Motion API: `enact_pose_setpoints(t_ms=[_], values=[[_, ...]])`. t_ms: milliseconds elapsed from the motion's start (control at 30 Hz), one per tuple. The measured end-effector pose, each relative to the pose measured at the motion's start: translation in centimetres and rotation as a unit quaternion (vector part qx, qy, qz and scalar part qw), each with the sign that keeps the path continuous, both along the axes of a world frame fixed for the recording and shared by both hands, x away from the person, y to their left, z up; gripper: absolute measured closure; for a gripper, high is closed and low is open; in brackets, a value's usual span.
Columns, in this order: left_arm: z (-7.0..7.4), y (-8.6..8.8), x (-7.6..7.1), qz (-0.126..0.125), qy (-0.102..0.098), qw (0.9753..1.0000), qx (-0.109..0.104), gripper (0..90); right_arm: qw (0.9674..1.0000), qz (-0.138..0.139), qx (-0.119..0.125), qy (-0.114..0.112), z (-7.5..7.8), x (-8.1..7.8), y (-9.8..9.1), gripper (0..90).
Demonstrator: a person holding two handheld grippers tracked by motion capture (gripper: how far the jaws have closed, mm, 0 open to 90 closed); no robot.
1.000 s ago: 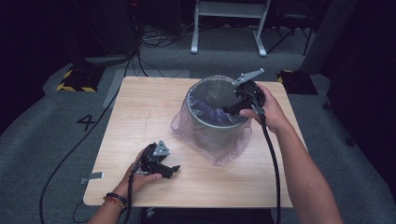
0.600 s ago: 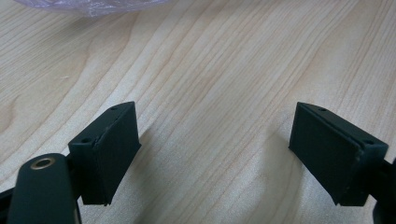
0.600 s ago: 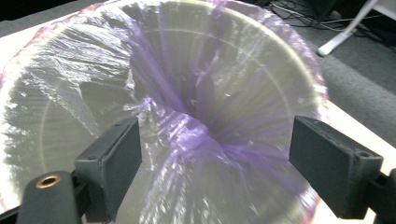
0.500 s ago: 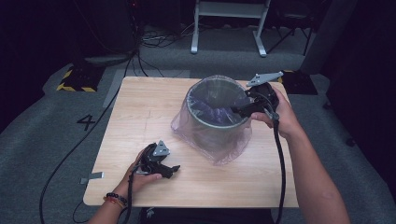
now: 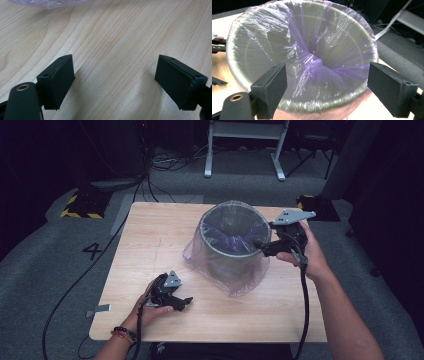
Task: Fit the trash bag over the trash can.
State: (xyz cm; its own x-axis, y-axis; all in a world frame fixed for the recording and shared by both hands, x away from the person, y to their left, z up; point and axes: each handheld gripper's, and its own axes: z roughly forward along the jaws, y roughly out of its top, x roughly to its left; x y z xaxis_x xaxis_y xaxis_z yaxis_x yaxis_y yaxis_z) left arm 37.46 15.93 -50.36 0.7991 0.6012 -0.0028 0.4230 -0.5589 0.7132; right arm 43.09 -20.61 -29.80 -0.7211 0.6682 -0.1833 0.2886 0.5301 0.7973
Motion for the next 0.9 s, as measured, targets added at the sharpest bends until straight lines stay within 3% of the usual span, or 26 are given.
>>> enact_pose_setpoints(t_ms=[300, 500, 900], values=[[0.0, 0.0, 0.0, 0.001, 0.001, 1.0000, -0.001, 15.7, 0.9995, -0.001, -0.007, -0.029, -1.4, -2.1, -1.5, 16.2], [0.0, 0.0, 0.0, 0.000, 0.001, 1.0000, -0.001, 15.7, 0.9989, -0.002, -0.018, -0.043, -3.2, -3.3, -2.1, 16.1], [0.0, 0.0, 0.0, 0.001, 0.001, 1.0000, -0.001, 15.7, 0.9990, -0.006, -0.032, -0.032, -7.1, -4.3, -2.9, 16.1]])
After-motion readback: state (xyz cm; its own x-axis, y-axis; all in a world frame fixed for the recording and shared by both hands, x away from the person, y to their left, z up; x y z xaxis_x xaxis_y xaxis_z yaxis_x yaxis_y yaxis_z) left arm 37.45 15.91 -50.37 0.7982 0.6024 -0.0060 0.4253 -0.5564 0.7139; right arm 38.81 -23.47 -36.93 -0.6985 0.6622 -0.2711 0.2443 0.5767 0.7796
